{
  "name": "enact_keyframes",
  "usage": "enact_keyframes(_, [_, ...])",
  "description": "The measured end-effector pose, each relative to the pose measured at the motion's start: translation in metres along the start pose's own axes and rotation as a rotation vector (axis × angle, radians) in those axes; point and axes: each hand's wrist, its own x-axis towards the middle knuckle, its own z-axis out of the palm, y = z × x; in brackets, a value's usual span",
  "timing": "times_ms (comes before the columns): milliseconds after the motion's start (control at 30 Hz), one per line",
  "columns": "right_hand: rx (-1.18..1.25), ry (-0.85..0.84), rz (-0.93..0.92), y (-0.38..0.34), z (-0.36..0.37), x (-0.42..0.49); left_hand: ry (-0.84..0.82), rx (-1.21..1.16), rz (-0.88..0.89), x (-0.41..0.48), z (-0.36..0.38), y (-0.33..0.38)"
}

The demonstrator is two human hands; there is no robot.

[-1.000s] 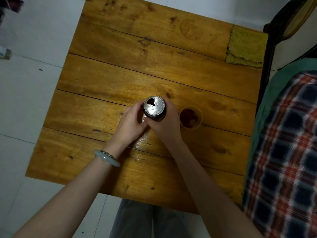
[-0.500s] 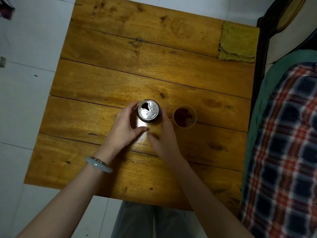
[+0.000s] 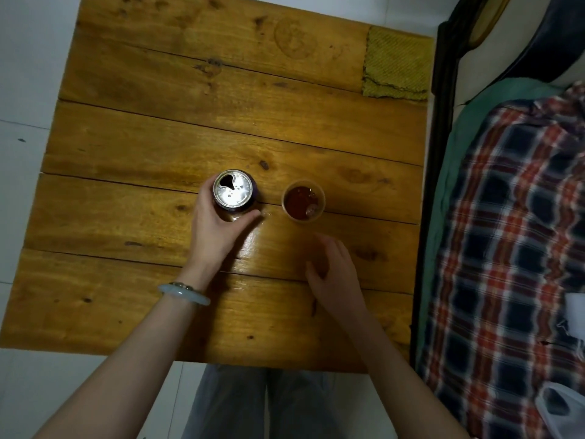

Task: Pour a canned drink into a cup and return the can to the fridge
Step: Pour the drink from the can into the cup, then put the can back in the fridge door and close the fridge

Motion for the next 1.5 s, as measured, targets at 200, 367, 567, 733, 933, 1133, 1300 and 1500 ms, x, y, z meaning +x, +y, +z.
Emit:
enact_keyframes(200, [0.065, 0.121, 0.02, 0.002, -0.009, 0.014, 0.01, 0.013, 0.03, -0.001, -0.002, 0.0])
enact_keyframes(367, [0.106, 0.2, 0.064, -0.005, -0.012, 0.033, 0.021, -0.027, 0.016, -0.011, -0.008, 0.006])
enact_keyframes(567, [0.161, 0.368, 0.074, -0.033, -0.033, 0.019, -0.006, -0.069, 0.074, -0.03, -0.031, 0.038])
enact_keyframes(733, [0.6, 0.088, 0.185, -0.087, -0.05, -0.014, -0.079, -0.031, 0.112, -0.058, -0.061, 0.083])
enact_keyframes(933, [1.055, -0.335, 0.508, -0.153, -0.058, -0.047, -0.098, 0.013, 0.165, -0.101, -0.101, 0.132])
enact_keyframes(1133, [1.154, -0.446, 0.541, -0.19, -0.078, -0.073, -0.031, -0.035, 0.176, -0.137, -0.145, 0.179])
enact_keyframes(1300, [1.123, -0.573, 0.545, -0.235, -0.092, -0.091, 0.014, -0.037, 0.175, -0.161, -0.185, 0.209])
enact_keyframes(1500, [1.0, -0.768, 0.43, -0.297, -0.094, -0.112, 0.17, -0.096, 0.176, -0.195, -0.246, 0.223])
